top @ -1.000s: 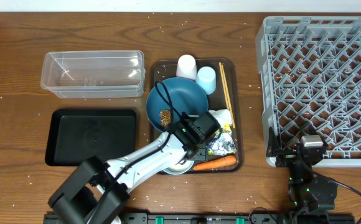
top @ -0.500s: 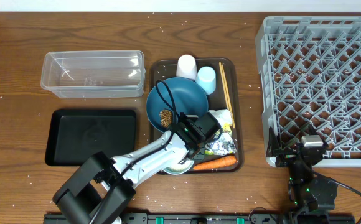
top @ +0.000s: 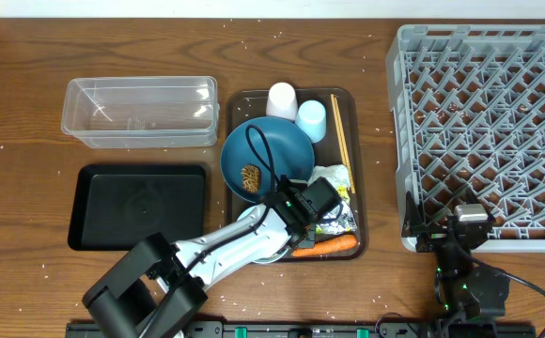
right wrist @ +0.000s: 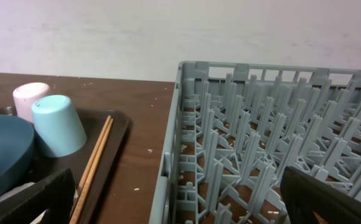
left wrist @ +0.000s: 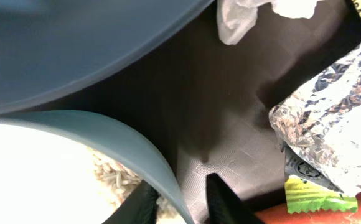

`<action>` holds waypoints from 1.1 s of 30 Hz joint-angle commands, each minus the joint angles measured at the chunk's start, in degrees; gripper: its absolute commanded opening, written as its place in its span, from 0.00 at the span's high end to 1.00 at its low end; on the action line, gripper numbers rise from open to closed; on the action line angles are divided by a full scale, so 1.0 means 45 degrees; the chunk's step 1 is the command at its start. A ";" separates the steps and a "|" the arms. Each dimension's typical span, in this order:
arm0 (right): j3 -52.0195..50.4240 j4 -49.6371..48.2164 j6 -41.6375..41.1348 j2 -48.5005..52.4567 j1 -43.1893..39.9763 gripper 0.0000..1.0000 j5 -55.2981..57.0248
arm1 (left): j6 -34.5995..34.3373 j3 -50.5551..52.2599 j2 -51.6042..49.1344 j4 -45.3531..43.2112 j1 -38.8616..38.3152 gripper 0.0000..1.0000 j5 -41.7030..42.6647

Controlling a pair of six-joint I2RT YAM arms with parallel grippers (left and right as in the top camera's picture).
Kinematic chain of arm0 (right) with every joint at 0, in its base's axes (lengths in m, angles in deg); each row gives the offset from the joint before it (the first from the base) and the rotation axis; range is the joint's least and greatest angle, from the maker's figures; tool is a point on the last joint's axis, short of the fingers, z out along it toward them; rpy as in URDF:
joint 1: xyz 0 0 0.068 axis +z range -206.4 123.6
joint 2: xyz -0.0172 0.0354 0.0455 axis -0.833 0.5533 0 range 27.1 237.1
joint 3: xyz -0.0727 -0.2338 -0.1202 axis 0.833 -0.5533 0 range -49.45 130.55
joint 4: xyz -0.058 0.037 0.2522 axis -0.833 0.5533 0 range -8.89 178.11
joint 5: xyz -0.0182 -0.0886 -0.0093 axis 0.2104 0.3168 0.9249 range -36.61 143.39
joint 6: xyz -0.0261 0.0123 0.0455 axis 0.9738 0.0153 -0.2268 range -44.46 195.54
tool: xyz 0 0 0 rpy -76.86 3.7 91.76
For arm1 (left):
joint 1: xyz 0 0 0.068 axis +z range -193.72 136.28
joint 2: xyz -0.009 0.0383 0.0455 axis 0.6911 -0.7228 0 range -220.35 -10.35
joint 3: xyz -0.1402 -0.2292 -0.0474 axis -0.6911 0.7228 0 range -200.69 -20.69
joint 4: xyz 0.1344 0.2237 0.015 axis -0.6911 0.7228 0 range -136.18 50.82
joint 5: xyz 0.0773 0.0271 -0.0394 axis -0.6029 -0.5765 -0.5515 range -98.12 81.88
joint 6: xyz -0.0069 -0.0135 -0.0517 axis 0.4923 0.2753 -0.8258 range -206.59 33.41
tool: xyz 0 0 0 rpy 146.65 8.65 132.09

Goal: Sort waste into correct bins and load items into the dishwasher rack
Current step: 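Grasp the white bowl rim with the left gripper and lift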

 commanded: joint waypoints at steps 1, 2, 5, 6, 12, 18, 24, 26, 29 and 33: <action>-0.0015 0.0053 0.0019 -0.0005 -0.0107 0.01 -0.0005 | -0.0073 -0.0228 -0.0121 0.0029 0.0010 0.76 -0.0335; -0.0015 0.0053 0.0019 -0.0005 -0.0107 0.01 -0.0005 | -0.0078 -0.0228 -0.0121 0.0029 0.0010 0.77 -0.0350; -0.0015 0.0053 0.0019 -0.0005 -0.0107 0.01 -0.0005 | -0.0078 -0.0228 -0.0121 0.0034 0.0010 0.80 -0.0350; -0.0015 0.0053 0.0019 -0.0005 -0.0107 0.01 -0.0005 | -0.0078 -0.0228 -0.0121 0.0034 0.0010 0.81 -0.0350; -0.0015 0.0053 0.0019 -0.0005 -0.0107 0.01 -0.0005 | -0.0078 -0.0228 -0.0121 0.0087 0.0010 0.94 -0.0350; -0.0015 0.0053 0.0019 -0.0005 -0.0102 0.01 -0.0005 | -0.0180 -0.0233 -0.0087 0.0180 0.0010 0.94 -0.0340; -0.0015 0.0053 0.0019 -0.0005 -0.0107 0.01 -0.0005 | -0.0578 -0.0248 0.0423 0.0860 0.0010 0.94 -0.0340; -0.0015 0.0053 0.0019 -0.0005 -0.0107 0.01 -0.0005 | -0.0826 -0.0248 0.0665 0.1137 0.0010 0.94 -0.0340; -0.0015 0.0053 0.0019 -0.0005 -0.0107 0.01 -0.0005 | -0.0933 -0.0248 0.1064 0.1443 0.0010 0.94 -0.0335; -0.0015 0.0053 0.0019 -0.0005 -0.0107 0.01 -0.0005 | -0.0933 -0.0248 0.1768 0.1569 0.0010 0.94 -0.0155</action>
